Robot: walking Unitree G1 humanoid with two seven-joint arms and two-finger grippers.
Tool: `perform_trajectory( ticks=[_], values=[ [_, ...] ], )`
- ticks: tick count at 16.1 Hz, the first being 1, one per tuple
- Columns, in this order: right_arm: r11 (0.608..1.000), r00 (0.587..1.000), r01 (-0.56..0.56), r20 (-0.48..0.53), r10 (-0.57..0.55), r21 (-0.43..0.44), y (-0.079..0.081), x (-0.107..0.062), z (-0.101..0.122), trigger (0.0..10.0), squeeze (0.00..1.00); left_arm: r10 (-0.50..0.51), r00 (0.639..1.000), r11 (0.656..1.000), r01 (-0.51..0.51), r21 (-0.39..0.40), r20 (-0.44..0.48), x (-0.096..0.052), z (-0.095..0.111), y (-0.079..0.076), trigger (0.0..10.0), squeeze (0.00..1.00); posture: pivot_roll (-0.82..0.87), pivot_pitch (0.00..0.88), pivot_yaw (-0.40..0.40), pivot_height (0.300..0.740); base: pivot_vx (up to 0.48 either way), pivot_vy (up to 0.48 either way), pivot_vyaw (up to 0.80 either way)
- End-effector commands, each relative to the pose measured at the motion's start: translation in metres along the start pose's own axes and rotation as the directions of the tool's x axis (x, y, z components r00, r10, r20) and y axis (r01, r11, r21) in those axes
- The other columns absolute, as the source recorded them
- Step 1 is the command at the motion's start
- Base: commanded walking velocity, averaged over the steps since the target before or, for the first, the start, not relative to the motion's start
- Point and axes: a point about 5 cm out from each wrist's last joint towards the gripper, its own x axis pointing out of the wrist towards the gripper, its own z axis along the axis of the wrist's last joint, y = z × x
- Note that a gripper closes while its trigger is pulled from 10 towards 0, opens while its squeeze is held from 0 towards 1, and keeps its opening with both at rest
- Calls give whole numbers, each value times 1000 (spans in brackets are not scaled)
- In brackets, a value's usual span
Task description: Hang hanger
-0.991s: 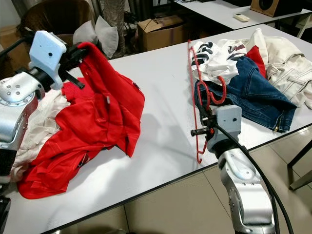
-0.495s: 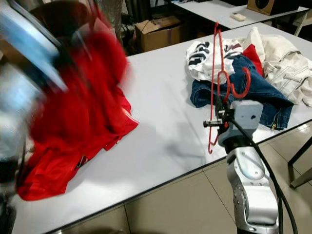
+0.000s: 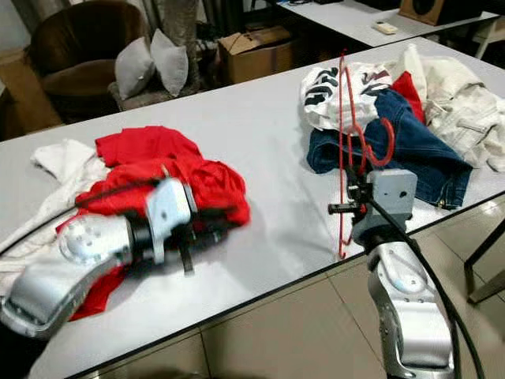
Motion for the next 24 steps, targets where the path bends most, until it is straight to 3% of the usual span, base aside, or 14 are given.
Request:
perform_trajectory(
  ticks=[1,4,6,10,14,15,16,17,19,20,21,22,23,24],
  values=[
    [1000,997,8,-78,-9,-15,-2,-3,-12,10000,0,-48,999,999,48,-10,-6,-3,4,-5,10000,1000,-188,2,128,740,0,0,0],
    [999,983,-42,-181,38,-17,-6,-7,-24,10000,0,-253,935,966,230,-118,-249,-25,-24,-34,10000,1000,-191,0,122,740,0,0,0],
    [994,971,-112,-213,106,-13,-3,-10,-27,10000,0,-268,919,961,235,-142,-290,-33,-28,-38,10000,1000,-190,0,121,740,0,0,0],
    [982,953,-183,-251,167,-41,-10,-19,-26,10000,0,-202,918,975,155,-159,-341,-49,-35,-34,10000,1000,-193,0,123,740,0,0,0],
    [961,947,-276,-176,268,-22,-4,-19,-13,10000,0,10,960,991,-47,-128,-278,-52,-37,-17,10000,1000,-189,0,118,740,0,0,0],
    [957,945,-291,-163,283,-23,-4,-19,-10,10000,0,4,962,990,-43,-135,-272,-52,-37,-18,10000,1000,-189,0,118,740,0,0,0],
    [949,940,-313,-150,306,-22,-4,-19,-6,10000,0,7,961,987,-51,-150,-278,-53,-40,-20,10000,0,-191,0,118,740,0,0,0],
    [946,937,-323,-148,317,-22,-4,-20,-5,10000,0,25,960,980,-78,-182,-278,-53,-42,-21,10000,0,-191,0,118,740,0,0,0],
    [940,930,-340,-154,333,-22,-7,-22,-4,10000,0,117,949,904,-224,-365,-294,-58,-49,-21,10000,0,-198,2,115,740,0,0,0],
    [940,929,-342,-157,335,-21,-8,-23,-4,10000,0,146,943,865,-269,-423,-300,-60,-51,-20,10000,678,-197,3,112,740,0,0,0],
    [939,928,-343,-159,336,-21,-9,-23,-4,10000,0,168,940,818,-302,-490,-298,-63,-52,-21,10000,1000,-196,3,111,740,0,0,0],
    [931,920,-364,-161,356,-20,-7,-22,-3,10000,0,223,927,721,-366,-588,-302,-68,-54,-23,10000,1000,-192,5,99,740,0,0,0],
    [931,920,-364,-161,356,-20,-7,-22,-3,10000,0,223,927,721,-366,-588,-302,-68,-54,-23,10000,1000,-192,5,99,740,0,0,0],
    [924,913,-383,-161,376,-16,-5,-20,-2,10000,0,249,913,664,-403,-630,-322,-73,-56,-25,10000,1000,-192,5,99,740,0,0,0]
  ],
)
